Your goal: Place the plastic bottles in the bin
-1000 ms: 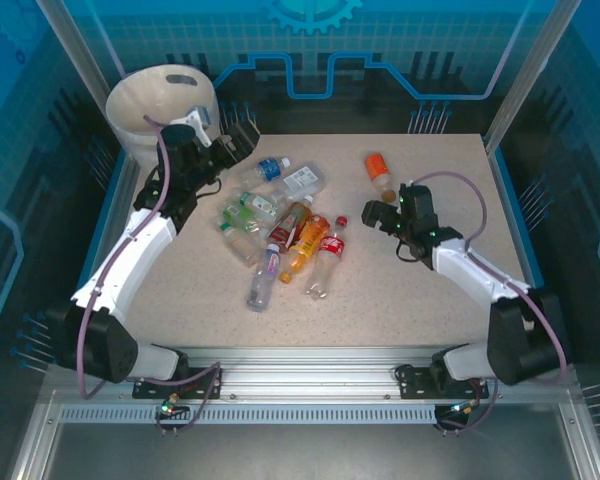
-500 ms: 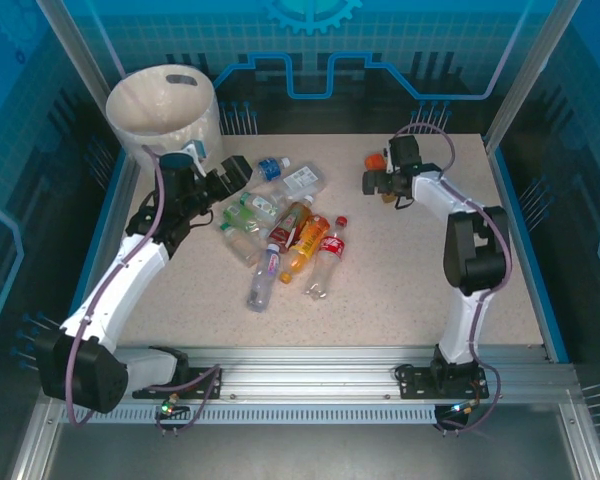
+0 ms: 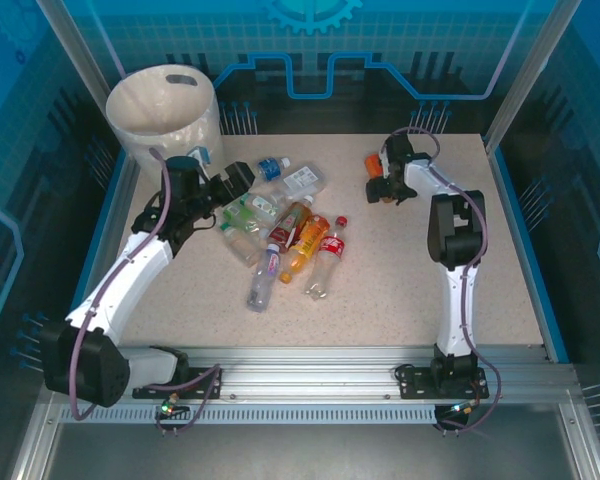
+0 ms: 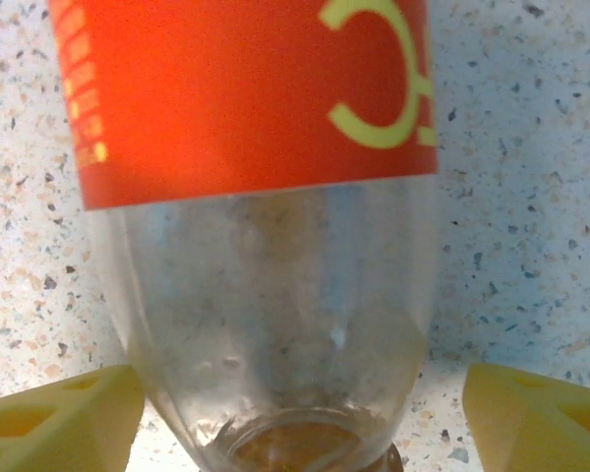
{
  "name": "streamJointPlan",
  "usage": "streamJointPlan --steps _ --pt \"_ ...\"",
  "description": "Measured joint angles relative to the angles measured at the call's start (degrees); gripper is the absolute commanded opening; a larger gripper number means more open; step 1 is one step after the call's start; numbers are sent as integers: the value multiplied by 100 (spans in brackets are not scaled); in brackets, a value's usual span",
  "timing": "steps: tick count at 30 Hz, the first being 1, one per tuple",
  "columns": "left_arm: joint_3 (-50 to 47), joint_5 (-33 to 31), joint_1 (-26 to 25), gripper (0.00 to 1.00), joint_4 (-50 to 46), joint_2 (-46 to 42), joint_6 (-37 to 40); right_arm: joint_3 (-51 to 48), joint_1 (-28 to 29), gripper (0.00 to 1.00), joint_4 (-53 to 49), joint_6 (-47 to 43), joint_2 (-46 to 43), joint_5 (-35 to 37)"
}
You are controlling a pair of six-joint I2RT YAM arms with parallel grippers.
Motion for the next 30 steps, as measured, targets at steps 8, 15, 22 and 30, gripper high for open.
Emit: streamJointPlan --steps 8,15,22,30 --pt "0 136 0 99 2 160 -79 238 98 63 -199 -111 173 138" --pt "2 197 -83 99 63 214 -76 -26 107 48 -83 -55 24 87" --pt "136 278 -448 99 59 640 -11 -1248 105 41 232 142 -970 -179" --pt "466 367 -778 99 107 1088 76 -2750 107 35 933 535 -2601 -640"
